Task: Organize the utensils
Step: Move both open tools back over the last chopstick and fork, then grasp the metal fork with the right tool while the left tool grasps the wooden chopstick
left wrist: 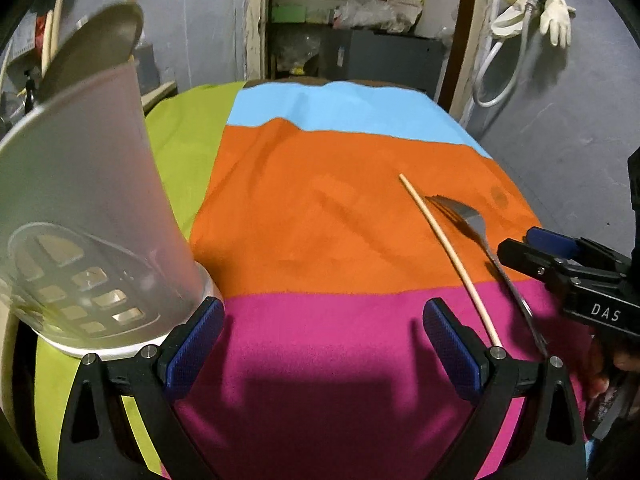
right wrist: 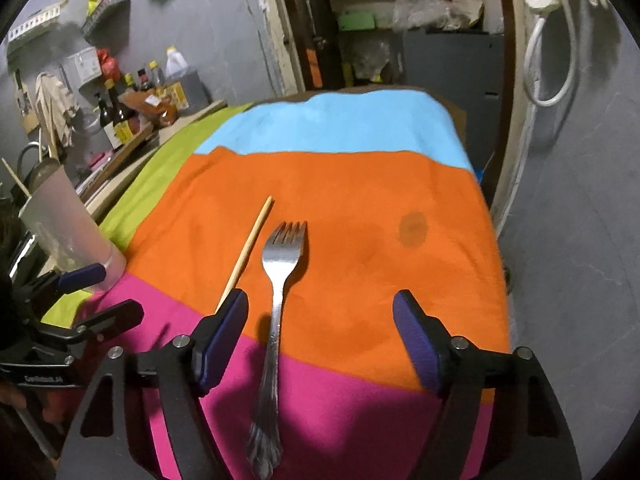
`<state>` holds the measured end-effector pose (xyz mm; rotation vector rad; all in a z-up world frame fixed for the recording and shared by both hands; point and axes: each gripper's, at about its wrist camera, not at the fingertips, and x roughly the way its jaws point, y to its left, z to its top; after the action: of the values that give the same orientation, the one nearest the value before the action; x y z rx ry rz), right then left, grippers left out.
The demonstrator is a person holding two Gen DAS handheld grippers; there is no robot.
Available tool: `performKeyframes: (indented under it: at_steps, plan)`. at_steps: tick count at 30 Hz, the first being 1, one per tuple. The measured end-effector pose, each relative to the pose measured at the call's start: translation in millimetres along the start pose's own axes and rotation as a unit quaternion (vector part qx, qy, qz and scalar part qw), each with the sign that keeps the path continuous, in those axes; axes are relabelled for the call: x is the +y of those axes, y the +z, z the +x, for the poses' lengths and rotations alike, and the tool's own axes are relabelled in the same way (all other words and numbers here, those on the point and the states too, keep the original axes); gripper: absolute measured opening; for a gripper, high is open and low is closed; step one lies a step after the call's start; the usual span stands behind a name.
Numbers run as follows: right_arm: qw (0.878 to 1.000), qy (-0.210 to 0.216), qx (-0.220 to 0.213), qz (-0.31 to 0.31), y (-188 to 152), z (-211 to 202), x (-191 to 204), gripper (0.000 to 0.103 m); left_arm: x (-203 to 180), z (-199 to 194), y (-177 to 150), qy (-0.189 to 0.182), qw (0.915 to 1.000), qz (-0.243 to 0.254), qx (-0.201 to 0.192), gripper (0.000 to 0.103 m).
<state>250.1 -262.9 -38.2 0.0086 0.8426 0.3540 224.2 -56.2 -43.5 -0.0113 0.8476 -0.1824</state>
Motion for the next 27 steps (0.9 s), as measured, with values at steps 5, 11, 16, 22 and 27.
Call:
performKeyframes:
  at_steps: [5,11,16,22,27]
  plan:
    - [1.000,-0.005,0.027,-0.015,6,19,8,0.069,2,8,-1,-0.002,0.9998,-0.006,0.021,0.097]
    - [0.999,-0.013,0.031,-0.018,17,31,5,0.055,2,10,-3,-0.001,0.9996,-0.003,0.027,0.097]
    - [1.000,-0.012,0.027,-0.009,24,35,-3,0.027,0,9,1,-0.013,0.9998,-0.004,0.014,0.097]
    - [0.999,0.013,0.030,0.021,22,34,-19,0.011,-9,8,14,-0.058,0.9983,-0.010,0.005,0.096]
    - [0.999,0.013,0.028,0.020,19,29,-23,0.010,-20,19,28,-0.086,0.9961,0.003,0.018,0.079]
